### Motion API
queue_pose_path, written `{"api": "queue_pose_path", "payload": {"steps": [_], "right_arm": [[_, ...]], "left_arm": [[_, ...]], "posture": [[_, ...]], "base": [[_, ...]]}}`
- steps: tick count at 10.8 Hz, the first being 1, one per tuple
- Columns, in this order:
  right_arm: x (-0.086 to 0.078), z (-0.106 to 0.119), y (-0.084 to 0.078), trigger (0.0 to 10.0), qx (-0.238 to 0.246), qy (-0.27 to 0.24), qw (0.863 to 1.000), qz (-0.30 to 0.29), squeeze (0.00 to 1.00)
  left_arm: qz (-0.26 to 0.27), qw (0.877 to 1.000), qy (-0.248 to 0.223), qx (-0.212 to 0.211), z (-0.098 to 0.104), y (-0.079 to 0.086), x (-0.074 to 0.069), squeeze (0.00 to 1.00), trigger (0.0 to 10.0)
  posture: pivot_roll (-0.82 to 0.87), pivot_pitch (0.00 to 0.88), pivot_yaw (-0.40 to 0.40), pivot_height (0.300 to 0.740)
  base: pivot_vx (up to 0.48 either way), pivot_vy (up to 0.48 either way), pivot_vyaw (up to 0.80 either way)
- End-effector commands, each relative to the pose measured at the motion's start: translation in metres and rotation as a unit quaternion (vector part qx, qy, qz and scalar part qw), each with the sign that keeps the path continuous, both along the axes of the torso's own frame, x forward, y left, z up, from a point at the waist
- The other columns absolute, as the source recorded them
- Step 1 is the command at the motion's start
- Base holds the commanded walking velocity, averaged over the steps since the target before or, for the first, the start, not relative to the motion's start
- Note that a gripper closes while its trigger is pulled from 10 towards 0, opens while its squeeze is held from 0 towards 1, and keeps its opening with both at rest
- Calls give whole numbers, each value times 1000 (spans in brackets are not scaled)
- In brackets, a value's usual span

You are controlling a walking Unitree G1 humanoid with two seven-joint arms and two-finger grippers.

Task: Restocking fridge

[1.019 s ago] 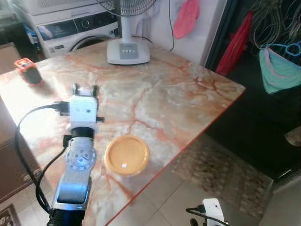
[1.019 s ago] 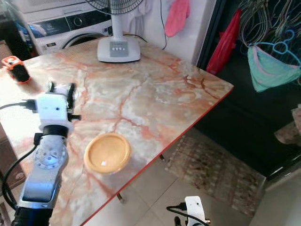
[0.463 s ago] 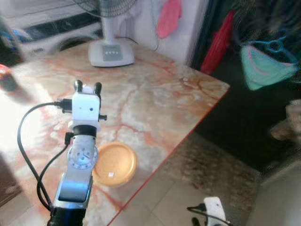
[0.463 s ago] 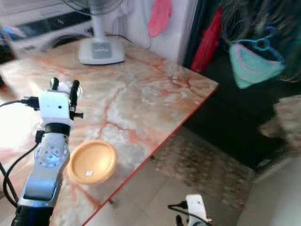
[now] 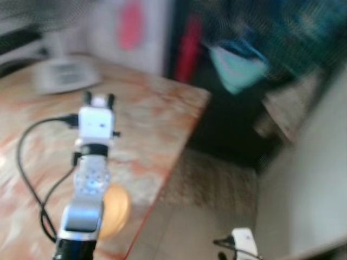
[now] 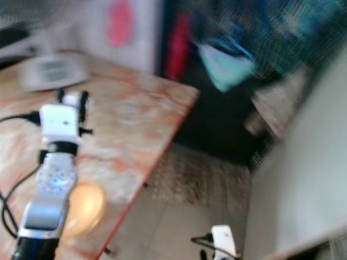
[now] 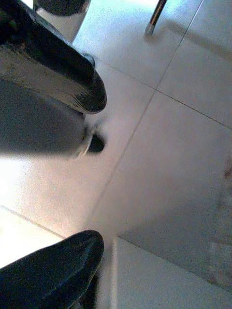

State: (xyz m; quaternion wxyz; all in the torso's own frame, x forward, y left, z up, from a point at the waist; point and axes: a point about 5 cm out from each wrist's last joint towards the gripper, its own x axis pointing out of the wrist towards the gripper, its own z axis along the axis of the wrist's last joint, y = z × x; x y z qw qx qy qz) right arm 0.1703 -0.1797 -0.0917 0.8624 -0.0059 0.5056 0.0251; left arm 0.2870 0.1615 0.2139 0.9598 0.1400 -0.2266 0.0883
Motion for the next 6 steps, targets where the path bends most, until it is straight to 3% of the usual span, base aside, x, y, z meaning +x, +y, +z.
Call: {"api": "queue_pose_path", "payload": {"steps": [1, 4, 6], "right_arm": [[1, 1, -7, 10000, -10, -1, 1000, 1, 0], [1, 1, -7, 10000, -9, -1, 1000, 1, 0], [2, 2, -7, 10000, -4, -5, 1000, 4, 0]], "left_arm": [[-24, 999, -25, 0, 10, -11, -2, 0, 10000], [-28, 999, -27, -2, 10, -14, -3, 0, 10000], [-32, 999, -29, -5, 11, -15, -3, 0, 10000]], "posture": [[86, 0, -20, 740], [86, 0, -20, 740], [85, 0, -21, 740]], "base": [[0, 0, -731], [0, 0, -729], [0, 0, 0]]}}
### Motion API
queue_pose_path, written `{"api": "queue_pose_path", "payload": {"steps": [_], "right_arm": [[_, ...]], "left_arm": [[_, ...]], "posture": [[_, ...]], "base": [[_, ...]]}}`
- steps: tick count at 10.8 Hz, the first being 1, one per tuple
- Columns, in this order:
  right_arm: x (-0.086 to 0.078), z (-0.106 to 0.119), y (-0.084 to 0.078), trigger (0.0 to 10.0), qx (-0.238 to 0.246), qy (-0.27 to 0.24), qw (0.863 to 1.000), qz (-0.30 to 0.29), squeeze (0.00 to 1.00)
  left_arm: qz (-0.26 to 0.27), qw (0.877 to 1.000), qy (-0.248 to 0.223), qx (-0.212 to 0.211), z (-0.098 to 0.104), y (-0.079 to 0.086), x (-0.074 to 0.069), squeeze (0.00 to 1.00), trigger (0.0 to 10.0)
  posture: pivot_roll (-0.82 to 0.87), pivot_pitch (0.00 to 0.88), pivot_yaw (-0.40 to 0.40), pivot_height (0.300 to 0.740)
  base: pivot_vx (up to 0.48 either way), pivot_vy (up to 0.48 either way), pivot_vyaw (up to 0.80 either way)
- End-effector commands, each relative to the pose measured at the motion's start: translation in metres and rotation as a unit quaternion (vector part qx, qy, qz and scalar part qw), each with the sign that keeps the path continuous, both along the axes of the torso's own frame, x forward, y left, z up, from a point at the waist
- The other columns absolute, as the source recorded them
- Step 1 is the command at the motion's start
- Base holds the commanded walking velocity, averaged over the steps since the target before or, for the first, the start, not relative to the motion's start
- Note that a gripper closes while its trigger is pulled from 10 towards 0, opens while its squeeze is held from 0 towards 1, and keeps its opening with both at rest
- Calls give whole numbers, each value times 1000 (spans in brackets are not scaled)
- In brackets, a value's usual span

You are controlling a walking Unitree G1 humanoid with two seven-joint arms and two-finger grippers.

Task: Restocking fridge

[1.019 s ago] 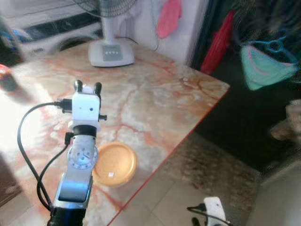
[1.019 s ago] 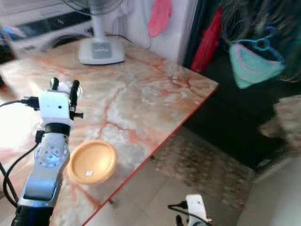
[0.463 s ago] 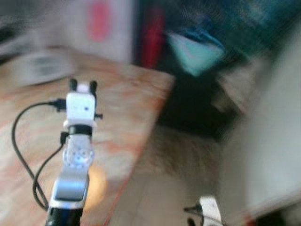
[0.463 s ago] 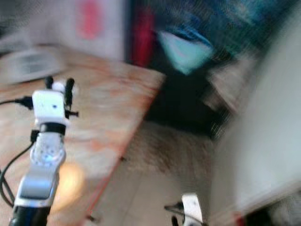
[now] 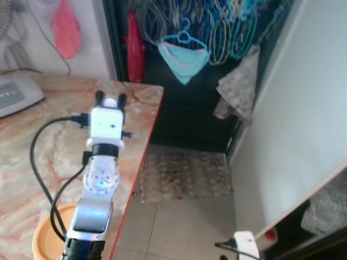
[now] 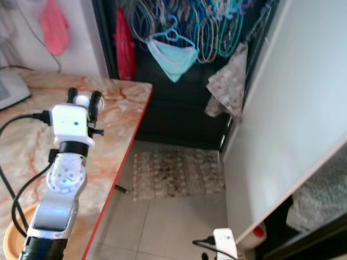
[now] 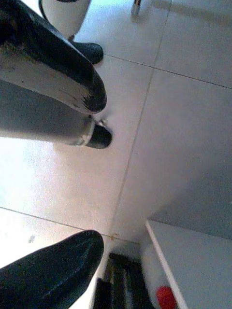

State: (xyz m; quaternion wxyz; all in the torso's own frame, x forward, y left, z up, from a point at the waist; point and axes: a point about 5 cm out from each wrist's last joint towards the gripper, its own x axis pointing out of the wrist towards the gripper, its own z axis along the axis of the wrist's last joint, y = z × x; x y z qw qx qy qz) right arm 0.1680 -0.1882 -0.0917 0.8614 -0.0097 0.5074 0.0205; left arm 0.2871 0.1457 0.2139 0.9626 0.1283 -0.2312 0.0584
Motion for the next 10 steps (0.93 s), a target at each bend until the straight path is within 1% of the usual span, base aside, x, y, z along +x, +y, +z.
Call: {"api": "queue_pose_path", "payload": {"steps": [1, 5, 6, 10], "right_arm": [[4, 2, 2, 10000, 2, -7, 1000, 5, 0], [4, 2, 0, 10000, 0, -11, 1000, -1, 0], [3, 1, 0, 10000, 2, -8, 1000, -5, 0], [3, 1, 0, 10000, 0, -4, 1000, 5, 0]], "left_arm": [[-1, 1000, -28, -1, 11, 0, -3, 0, 10000], [0, 1000, -25, -3, 8, 1, -4, 0, 10000], [0, 1000, -24, -3, 8, 2, -4, 0, 10000], [3, 1000, -23, -2, 7, 3, -4, 0, 10000]], "posture": [[85, 1, -21, 740], [83, 4, -22, 740], [81, 5, -22, 740], [85, 4, -24, 740]], "base": [[0, 0, 0], [0, 0, 0], [0, 0, -400], [0, 0, -733]]}}
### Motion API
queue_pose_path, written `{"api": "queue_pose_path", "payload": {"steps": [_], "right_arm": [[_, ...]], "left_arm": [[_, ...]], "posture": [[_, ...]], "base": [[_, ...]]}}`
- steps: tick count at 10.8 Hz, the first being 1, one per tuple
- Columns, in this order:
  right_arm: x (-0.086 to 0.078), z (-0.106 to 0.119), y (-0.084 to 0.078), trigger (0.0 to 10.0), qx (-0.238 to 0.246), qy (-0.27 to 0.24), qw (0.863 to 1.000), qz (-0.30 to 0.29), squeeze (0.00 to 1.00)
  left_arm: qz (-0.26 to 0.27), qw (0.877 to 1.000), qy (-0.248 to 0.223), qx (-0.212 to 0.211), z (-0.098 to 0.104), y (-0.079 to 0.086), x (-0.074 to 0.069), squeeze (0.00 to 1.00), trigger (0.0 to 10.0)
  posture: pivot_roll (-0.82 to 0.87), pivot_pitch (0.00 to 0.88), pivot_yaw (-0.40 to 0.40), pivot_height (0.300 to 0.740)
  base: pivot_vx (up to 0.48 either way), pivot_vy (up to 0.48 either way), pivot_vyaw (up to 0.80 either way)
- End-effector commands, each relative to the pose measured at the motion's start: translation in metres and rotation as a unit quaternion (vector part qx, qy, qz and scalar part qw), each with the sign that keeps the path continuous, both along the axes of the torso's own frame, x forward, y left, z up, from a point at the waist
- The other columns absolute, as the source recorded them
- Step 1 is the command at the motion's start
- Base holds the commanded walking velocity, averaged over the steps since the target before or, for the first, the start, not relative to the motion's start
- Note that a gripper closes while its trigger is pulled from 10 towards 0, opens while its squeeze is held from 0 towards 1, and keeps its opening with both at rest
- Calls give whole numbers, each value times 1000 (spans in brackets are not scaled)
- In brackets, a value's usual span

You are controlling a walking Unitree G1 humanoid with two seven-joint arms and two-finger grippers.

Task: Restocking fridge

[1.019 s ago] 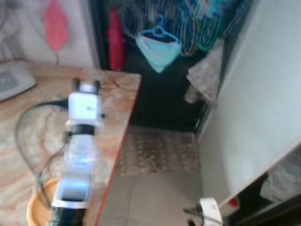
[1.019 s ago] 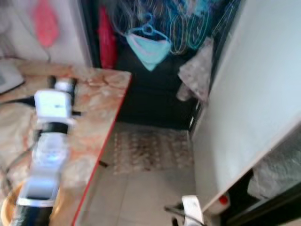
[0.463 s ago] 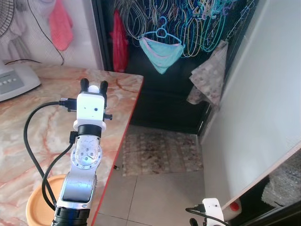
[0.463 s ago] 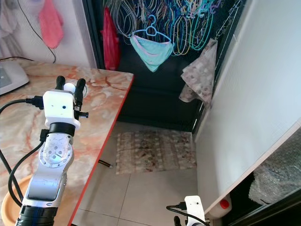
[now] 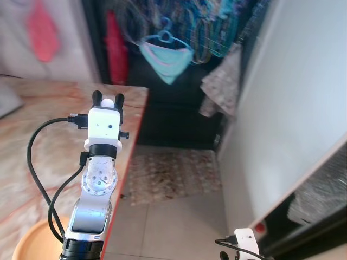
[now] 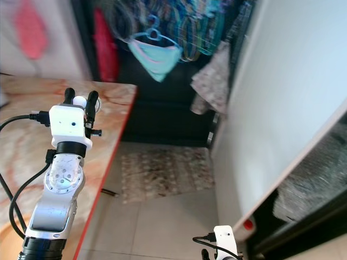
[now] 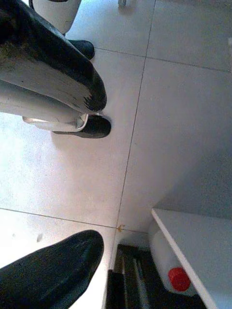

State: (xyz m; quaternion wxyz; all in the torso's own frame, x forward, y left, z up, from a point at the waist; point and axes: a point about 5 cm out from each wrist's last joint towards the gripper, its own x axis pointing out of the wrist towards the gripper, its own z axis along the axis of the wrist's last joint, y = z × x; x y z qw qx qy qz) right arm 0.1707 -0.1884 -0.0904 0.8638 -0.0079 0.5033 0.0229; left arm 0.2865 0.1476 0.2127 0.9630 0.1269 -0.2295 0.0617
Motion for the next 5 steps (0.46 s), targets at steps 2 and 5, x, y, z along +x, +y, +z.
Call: {"api": "queue_pose_path", "payload": {"steps": [2, 5], "right_arm": [[1, 1, 0, 10000, 4, -6, 1000, 1, 0], [1, 1, 0, 10000, 5, -8, 1000, -2, 0]], "left_arm": [[1, 1000, -25, 1, 8, 1, -3, 0, 10000], [2, 1000, -25, 3, 8, 2, -3, 0, 10000]], "posture": [[84, 5, -24, 740], [86, 5, -24, 740]], "base": [[0, 0, 0], [0, -166, 0]]}}
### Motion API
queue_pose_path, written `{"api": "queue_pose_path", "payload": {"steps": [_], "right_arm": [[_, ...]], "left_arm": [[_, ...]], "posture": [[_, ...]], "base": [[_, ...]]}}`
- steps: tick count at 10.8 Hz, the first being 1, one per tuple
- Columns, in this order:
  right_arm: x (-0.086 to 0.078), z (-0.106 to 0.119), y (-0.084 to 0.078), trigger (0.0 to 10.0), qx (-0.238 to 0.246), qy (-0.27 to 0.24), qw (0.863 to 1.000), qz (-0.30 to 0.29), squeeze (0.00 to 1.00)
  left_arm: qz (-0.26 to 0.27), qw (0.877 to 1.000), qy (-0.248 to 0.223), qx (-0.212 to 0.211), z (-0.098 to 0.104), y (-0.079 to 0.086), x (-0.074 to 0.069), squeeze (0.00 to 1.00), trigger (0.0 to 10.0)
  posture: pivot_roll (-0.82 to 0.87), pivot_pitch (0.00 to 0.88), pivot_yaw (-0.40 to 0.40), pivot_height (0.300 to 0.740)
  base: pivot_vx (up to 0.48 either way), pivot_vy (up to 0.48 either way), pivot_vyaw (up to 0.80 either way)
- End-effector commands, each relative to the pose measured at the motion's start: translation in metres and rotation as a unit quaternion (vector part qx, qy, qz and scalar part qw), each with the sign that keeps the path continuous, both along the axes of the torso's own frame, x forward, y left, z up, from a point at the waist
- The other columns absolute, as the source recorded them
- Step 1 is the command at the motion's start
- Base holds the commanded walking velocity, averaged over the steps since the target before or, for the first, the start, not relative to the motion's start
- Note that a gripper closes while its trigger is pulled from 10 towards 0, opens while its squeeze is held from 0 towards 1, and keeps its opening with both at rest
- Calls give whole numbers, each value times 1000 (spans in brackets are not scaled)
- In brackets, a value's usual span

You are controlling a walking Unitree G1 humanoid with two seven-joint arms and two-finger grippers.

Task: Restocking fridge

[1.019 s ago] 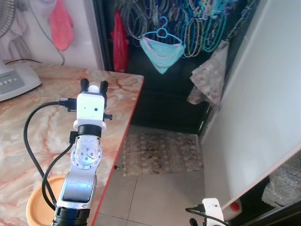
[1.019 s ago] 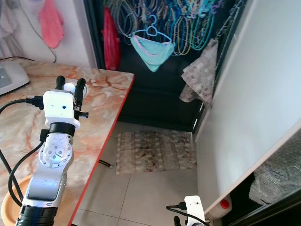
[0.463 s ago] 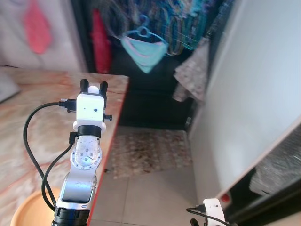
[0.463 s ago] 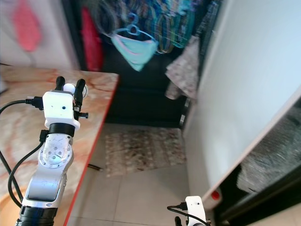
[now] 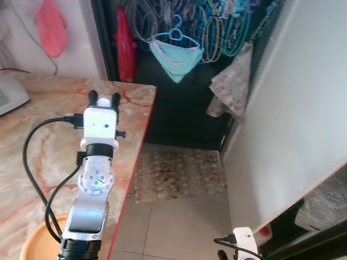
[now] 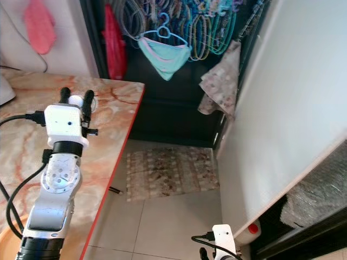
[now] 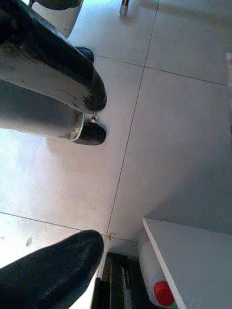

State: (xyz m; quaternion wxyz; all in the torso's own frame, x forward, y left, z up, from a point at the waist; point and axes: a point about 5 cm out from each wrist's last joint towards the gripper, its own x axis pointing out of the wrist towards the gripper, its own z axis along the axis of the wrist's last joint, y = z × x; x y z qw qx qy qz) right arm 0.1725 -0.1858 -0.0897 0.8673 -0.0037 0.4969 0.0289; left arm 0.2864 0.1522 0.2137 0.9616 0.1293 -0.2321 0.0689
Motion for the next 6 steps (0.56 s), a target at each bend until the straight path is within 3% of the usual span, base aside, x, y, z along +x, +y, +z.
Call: {"api": "queue_pose_path", "payload": {"steps": [1, 3, 6], "right_arm": [[-1, 0, -3, 10000, -4, 1, 1000, -3, 0], [-2, -1, -3, 10000, -1, 5, 1000, -7, 0], [-2, -1, -2, 10000, -1, 6, 1000, -1, 0]], "left_arm": [[-5, 1000, -22, 3, 7, -3, -3, 0, 10000], [-7, 1000, -22, 4, 7, -4, -3, 0, 10000], [-7, 1000, -20, 3, 6, -4, -3, 0, 10000]], "posture": [[86, 5, -24, 740], [83, 4, -25, 740], [84, 4, -25, 740]], "base": [[0, -255, 0], [0, -253, 0], [0, -244, -696]]}}
